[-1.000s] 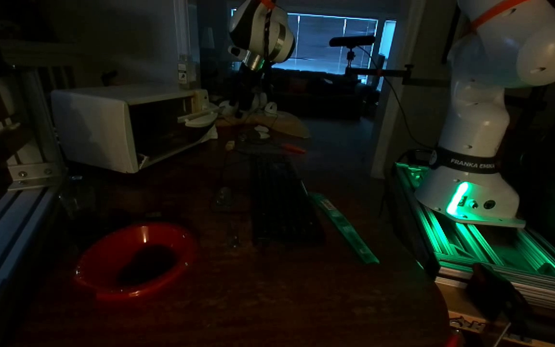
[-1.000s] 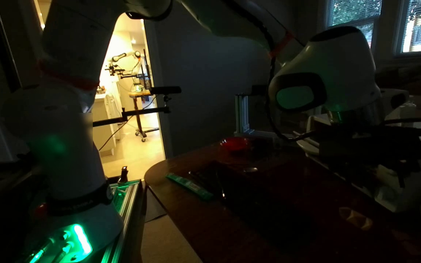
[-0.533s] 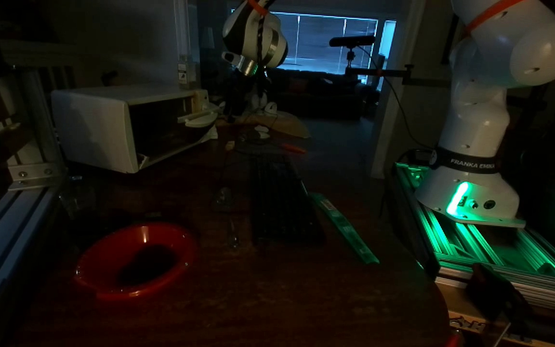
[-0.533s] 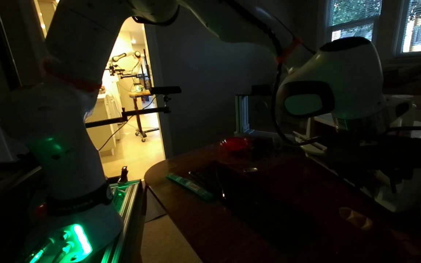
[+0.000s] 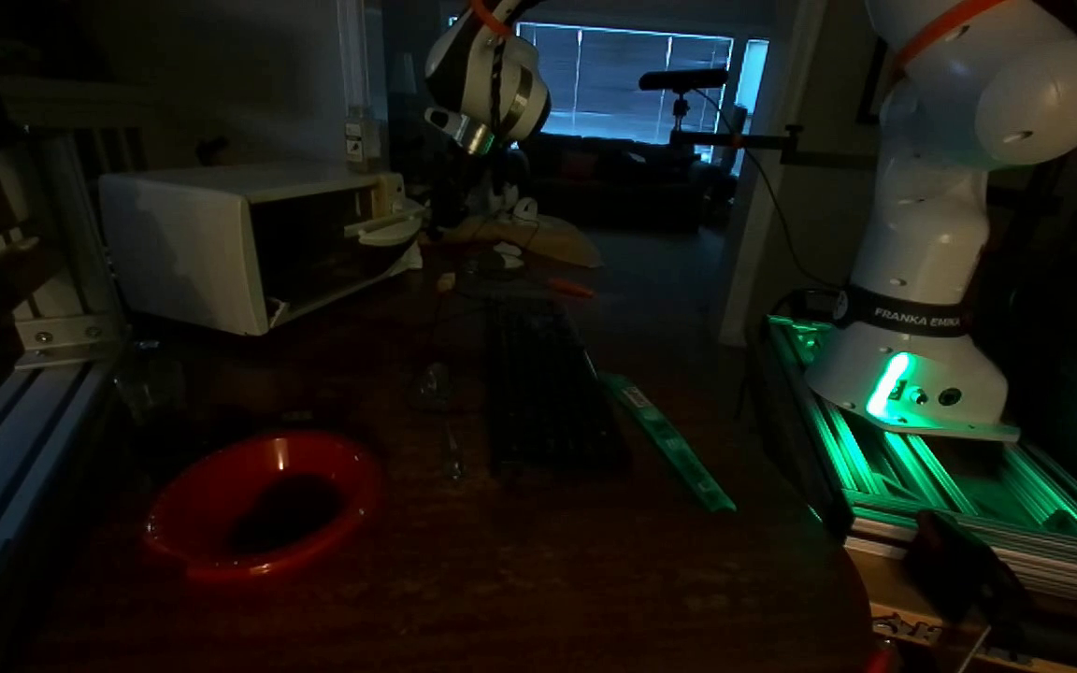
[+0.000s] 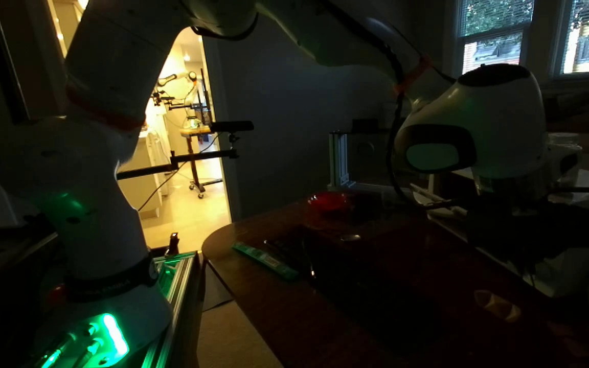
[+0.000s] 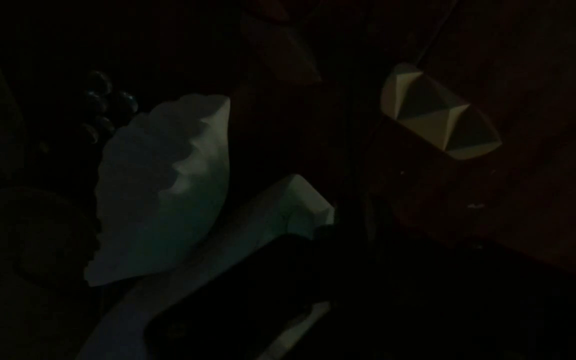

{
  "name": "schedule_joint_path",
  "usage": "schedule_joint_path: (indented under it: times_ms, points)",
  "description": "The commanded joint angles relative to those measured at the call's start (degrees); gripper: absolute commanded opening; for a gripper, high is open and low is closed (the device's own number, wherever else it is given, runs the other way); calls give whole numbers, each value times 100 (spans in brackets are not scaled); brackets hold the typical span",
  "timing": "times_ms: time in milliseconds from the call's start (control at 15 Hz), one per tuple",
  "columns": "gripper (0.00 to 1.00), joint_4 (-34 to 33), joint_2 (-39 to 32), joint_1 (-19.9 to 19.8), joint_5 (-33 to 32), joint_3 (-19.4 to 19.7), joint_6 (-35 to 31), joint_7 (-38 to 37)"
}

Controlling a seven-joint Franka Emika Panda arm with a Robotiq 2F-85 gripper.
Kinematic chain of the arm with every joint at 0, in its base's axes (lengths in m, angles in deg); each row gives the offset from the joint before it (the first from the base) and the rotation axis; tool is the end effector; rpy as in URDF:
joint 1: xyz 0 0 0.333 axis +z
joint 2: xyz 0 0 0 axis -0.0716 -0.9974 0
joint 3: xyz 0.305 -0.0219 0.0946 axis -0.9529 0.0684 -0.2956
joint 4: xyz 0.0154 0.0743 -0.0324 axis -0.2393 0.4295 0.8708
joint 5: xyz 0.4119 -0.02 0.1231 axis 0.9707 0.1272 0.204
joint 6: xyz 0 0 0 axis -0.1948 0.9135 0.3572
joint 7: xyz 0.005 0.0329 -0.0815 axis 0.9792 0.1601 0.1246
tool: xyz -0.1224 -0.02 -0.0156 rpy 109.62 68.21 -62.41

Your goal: Move the mouse cable to the left and place the mouse on the right

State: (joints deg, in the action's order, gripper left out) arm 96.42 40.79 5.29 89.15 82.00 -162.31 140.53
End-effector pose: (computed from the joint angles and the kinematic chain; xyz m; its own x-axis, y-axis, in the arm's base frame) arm 0.6576 -0.1942 0.2009 0.6199 0.7091 0.3361 0.6621 -0.7025 0.2609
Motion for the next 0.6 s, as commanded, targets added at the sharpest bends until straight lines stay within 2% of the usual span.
schedule_joint_path:
  times_ms: [0, 533]
  points:
    - [0, -203, -136, -244, 155, -206, 136, 292]
    - [1, 254, 492, -218, 136, -372, 106, 461]
